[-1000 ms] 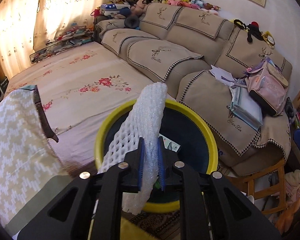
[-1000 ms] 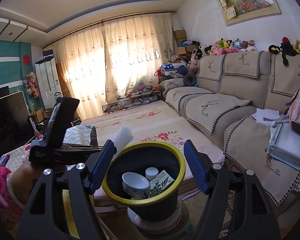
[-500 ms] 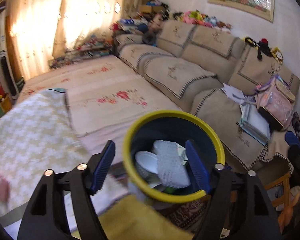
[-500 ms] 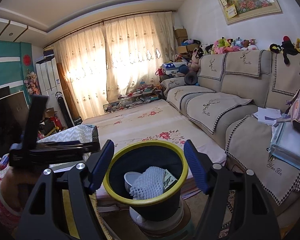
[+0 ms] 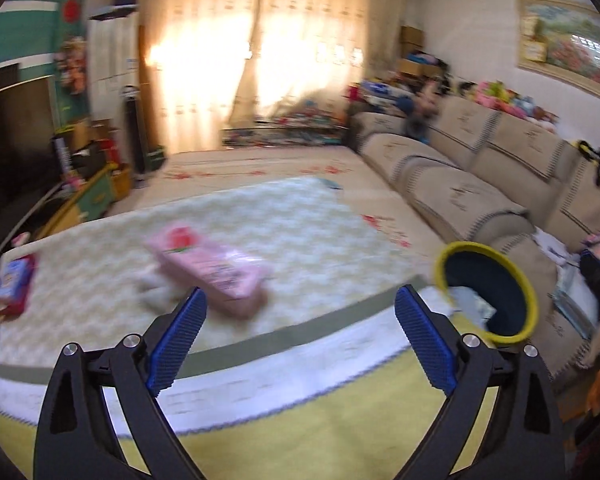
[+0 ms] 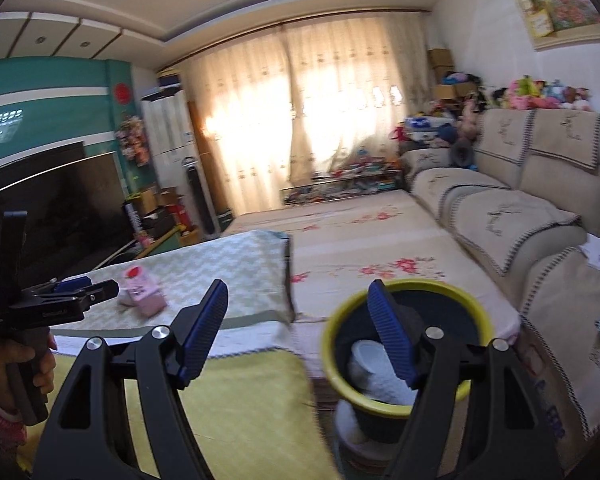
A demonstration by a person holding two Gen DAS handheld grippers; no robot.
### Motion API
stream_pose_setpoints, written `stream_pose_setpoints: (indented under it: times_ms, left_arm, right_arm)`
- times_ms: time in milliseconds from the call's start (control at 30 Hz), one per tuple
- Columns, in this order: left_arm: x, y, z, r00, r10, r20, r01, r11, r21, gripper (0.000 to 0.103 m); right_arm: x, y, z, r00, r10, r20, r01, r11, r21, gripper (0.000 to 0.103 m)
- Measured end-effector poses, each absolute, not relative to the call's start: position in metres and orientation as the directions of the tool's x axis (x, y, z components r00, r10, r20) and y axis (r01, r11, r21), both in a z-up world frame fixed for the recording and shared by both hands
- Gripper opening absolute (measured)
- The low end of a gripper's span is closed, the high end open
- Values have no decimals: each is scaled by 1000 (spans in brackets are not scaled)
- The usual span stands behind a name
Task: Collect trash
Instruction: 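Move the right gripper to the pink milk carton and grasp it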
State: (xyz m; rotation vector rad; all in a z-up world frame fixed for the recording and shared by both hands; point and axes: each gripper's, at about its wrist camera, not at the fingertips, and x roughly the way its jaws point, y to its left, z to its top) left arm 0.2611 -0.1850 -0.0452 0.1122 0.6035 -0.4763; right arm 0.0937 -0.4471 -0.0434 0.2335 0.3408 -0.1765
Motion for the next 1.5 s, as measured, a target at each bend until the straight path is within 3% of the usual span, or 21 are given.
stream_pose_setpoints:
  times_ms: [333,600,900,1033,1100,1500]
  left_arm:
    - [299,-44,-70,804,-175,-569,207,978,-8,95]
    - [309,-21,-89,797,-177,-577,173,983,-64,95]
    - [303,-32,-88,811,-152,-565,170,985,-20,97]
    - [300,-35,-87,815,-149,-560,174,985,-9,98]
    - [298,-36,-86,817,-150,-557,178,984,-4,98]
    - [299,-36,-87,807,-149,-572,171,985,-15,98]
  right_arm:
    - [188,-360,-38,905,171,-389,-110,979,175,69]
    - [260,-304,-58,834,306,-459,-277,952,132,69]
    - [341,-264,-98,717,295,-632,-310,947,90,70]
    - [356,-254,-102,719,258,-646,-309,950,35,73]
    - [364,-252,-103,712,251,-656,-312,950,25,80]
    - [387,-260,-110,683,259,-683,-310,950,51,81]
